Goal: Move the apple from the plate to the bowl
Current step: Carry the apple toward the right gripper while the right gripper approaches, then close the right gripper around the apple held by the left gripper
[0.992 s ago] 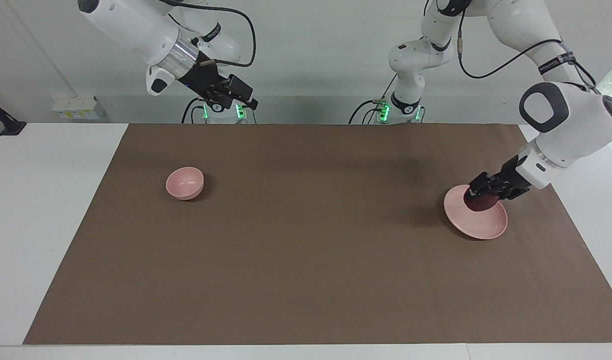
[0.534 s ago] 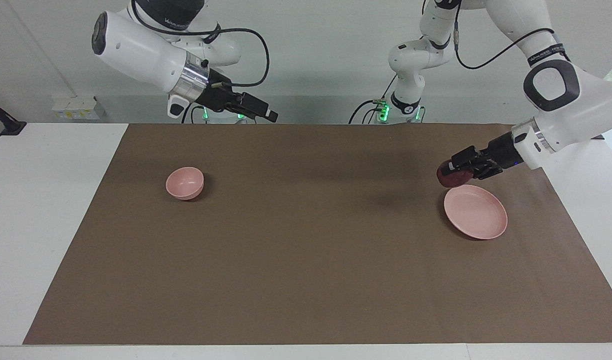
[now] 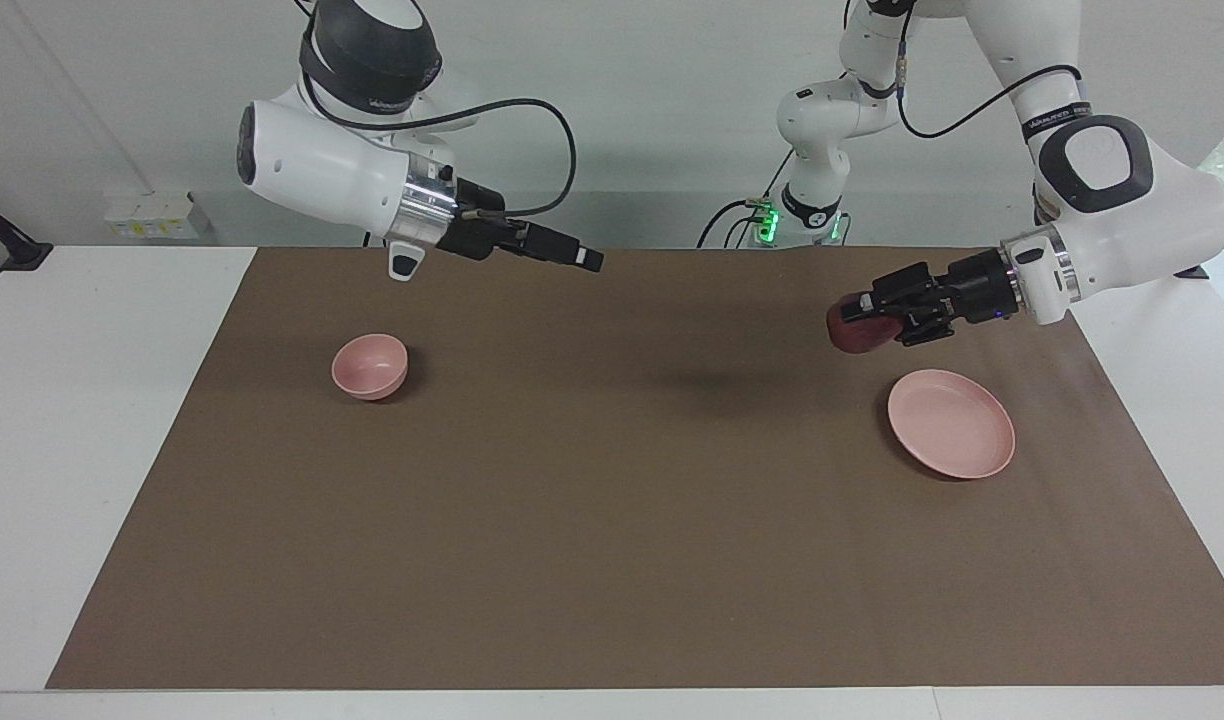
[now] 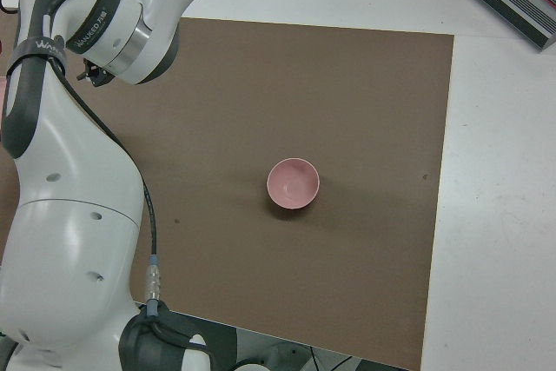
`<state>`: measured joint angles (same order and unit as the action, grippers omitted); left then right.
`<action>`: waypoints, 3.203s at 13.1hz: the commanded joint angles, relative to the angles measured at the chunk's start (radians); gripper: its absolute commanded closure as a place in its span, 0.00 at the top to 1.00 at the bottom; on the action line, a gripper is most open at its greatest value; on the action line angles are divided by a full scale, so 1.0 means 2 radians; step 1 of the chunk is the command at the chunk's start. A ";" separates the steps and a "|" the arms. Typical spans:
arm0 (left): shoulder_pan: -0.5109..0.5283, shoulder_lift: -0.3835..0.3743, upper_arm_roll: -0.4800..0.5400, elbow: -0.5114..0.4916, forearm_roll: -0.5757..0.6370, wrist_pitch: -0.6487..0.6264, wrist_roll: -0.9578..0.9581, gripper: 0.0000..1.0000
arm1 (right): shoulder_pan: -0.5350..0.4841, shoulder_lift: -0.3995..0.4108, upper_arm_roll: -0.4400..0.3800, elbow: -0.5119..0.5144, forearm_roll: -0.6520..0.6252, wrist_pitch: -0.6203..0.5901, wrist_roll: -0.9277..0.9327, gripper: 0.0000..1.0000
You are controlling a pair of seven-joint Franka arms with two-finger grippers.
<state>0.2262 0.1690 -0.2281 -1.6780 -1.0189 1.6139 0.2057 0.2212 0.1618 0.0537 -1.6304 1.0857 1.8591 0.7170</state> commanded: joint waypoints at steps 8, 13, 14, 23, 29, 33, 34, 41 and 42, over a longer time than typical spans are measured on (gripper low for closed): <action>-0.059 -0.022 -0.052 -0.031 -0.068 0.098 0.031 0.00 | 0.073 -0.006 0.000 -0.018 0.052 0.090 0.123 1.00; -0.041 -0.031 -0.052 -0.039 -0.076 0.045 0.044 0.00 | 0.073 -0.025 -0.001 -0.053 0.026 0.081 0.139 1.00; -0.040 -0.034 -0.052 -0.040 -0.077 0.037 0.045 0.00 | 0.073 -0.026 -0.001 -0.055 0.016 0.080 0.167 1.00; -0.049 -0.045 -0.052 -0.049 -0.077 0.016 0.045 0.00 | 0.105 -0.023 0.001 -0.051 0.007 0.146 0.339 1.00; -0.052 -0.055 -0.052 -0.051 -0.077 0.006 0.042 0.00 | 0.130 -0.023 0.000 -0.049 0.006 0.181 0.366 0.87; -0.053 -0.056 -0.051 -0.051 -0.077 0.005 0.041 0.00 | 0.124 -0.019 0.000 -0.042 0.007 0.181 0.382 0.00; -0.052 -0.056 -0.051 -0.051 -0.077 0.005 0.040 0.00 | 0.124 -0.018 0.000 -0.042 0.007 0.181 0.383 0.00; -0.049 -0.082 -0.049 -0.045 -0.036 0.001 -0.018 1.00 | 0.122 -0.020 -0.002 -0.040 0.006 0.181 0.380 0.00; -0.047 -0.083 -0.048 -0.044 -0.035 0.001 -0.022 1.00 | 0.121 -0.021 -0.005 -0.040 0.005 0.181 0.379 0.00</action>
<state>0.1239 0.0389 -0.3344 -1.7466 -1.1048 1.6345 0.1874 0.4710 0.1271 0.0450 -1.7082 1.1149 2.2051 1.4649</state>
